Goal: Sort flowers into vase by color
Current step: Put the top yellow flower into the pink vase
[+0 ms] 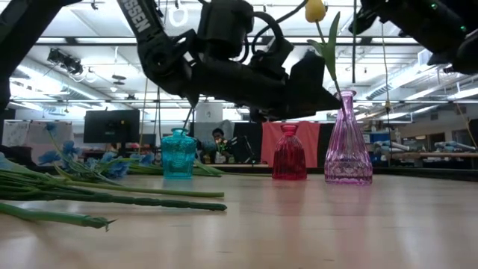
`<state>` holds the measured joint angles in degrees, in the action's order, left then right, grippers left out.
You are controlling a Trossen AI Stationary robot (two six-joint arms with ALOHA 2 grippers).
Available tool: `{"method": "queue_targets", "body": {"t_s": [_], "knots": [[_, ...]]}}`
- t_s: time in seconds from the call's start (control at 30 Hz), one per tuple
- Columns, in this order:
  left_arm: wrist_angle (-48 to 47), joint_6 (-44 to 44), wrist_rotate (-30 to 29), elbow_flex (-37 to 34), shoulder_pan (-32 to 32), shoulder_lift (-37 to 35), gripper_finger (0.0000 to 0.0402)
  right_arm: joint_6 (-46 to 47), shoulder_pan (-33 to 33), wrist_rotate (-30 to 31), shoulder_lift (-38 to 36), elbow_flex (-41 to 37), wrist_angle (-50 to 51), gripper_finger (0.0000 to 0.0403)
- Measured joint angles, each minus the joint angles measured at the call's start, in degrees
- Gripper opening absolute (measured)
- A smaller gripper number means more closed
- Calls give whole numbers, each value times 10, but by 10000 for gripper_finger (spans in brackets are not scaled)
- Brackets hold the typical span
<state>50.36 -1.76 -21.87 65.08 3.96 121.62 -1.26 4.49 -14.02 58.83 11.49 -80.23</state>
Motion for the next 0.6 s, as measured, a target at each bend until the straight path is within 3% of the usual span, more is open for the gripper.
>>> {"method": "queue_targets", "body": {"t_s": [0.2, 0.37, 0.6], "knots": [[-2, -17, 56, 1, -17, 0, 321, -12, 0, -5, 43, 18, -4, 18], [2, -14, 61, 6, -17, 2, 321, -18, 0, -4, 54, 18, -8, 18], [2, -7, 65, 71, -17, 60, 318, -20, 0, 9, 66, 16, 13, 18]]}}
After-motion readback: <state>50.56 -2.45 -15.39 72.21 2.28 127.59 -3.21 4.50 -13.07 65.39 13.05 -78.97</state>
